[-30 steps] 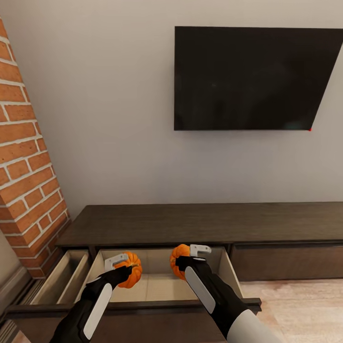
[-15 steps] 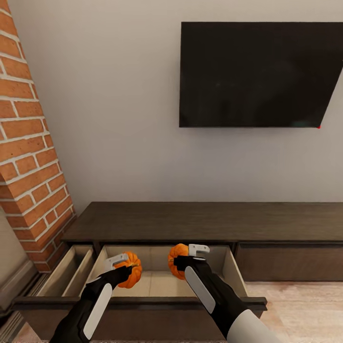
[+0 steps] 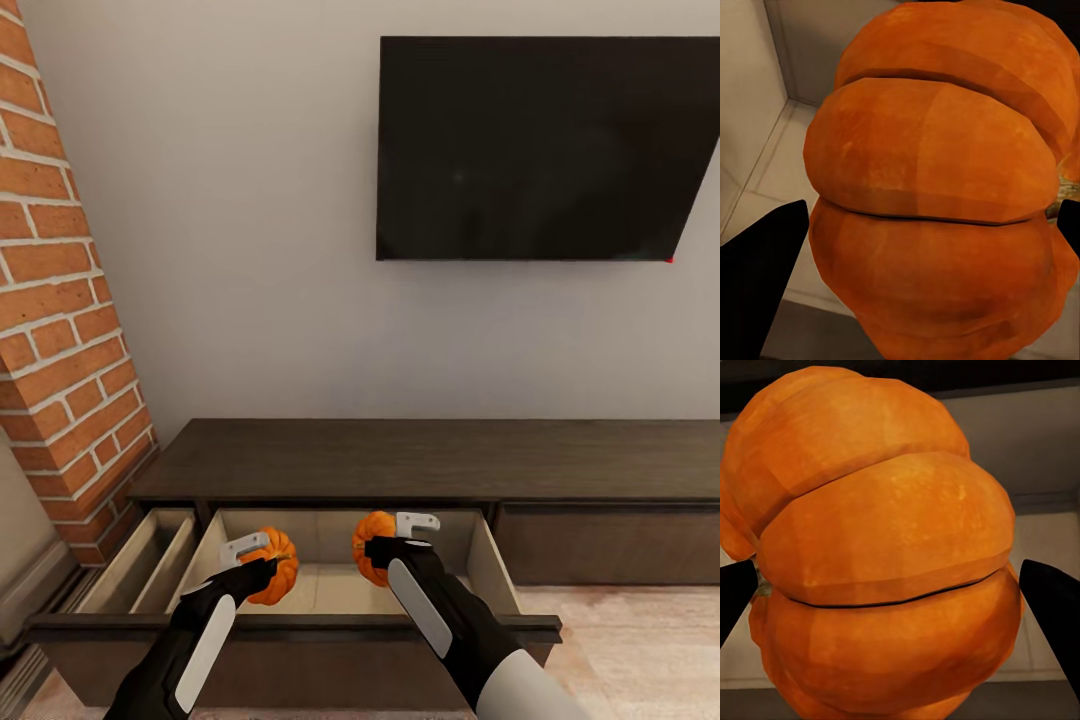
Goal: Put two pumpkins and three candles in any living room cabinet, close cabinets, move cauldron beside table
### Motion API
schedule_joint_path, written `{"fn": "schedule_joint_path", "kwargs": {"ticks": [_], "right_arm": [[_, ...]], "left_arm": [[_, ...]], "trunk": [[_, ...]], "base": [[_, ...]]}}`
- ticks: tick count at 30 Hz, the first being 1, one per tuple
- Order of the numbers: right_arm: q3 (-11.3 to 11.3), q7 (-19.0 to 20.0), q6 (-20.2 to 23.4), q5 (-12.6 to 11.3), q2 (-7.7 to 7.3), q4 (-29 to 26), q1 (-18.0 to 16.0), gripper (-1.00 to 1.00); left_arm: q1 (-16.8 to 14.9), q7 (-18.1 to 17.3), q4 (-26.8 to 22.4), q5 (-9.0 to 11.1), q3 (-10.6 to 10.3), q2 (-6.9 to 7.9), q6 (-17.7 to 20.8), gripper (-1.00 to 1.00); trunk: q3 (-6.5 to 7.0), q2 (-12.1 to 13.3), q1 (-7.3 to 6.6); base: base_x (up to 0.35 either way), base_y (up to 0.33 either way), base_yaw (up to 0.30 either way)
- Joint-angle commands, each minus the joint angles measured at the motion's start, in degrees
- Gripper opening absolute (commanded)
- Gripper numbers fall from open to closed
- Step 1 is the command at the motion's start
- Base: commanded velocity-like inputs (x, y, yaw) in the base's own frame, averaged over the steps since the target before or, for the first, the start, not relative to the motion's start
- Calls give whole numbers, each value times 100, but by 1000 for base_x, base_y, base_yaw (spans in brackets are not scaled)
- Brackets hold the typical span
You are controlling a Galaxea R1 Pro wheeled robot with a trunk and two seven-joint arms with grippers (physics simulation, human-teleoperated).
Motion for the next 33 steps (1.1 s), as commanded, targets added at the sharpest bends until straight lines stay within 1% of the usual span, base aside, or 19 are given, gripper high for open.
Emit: {"fn": "schedule_joint_path", "kwargs": {"ticks": [1,5,11,16,29,33], "right_arm": [[1,-15,-2,2,2,1,0,-100],[1,-15,-3,2,1,6,0,-100],[1,-13,-3,2,3,4,0,-100],[1,86,7,-2,6,1,0,-100],[-19,223,110,-70,4,32,0,-100],[-26,222,119,-91,6,35,0,-100]], "left_arm": [[0,14,0,-7,-1,1,2,-100],[0,16,0,-18,-1,1,1,-100],[0,22,0,-18,-1,2,3,-100],[0,15,-8,-12,-1,2,1,-100],[0,22,-9,-11,-1,2,-6,-100],[0,23,-9,-11,3,2,-14,-100]], "trunk": [[0,0,0],[0,0,0],[0,0,0],[0,0,0],[-234,-517,283],[-322,-523,294]], "base": [[0,0,0],[40,0,0],[243,0,0],[61,0,0],[2,0,0],[0,0,0]]}}
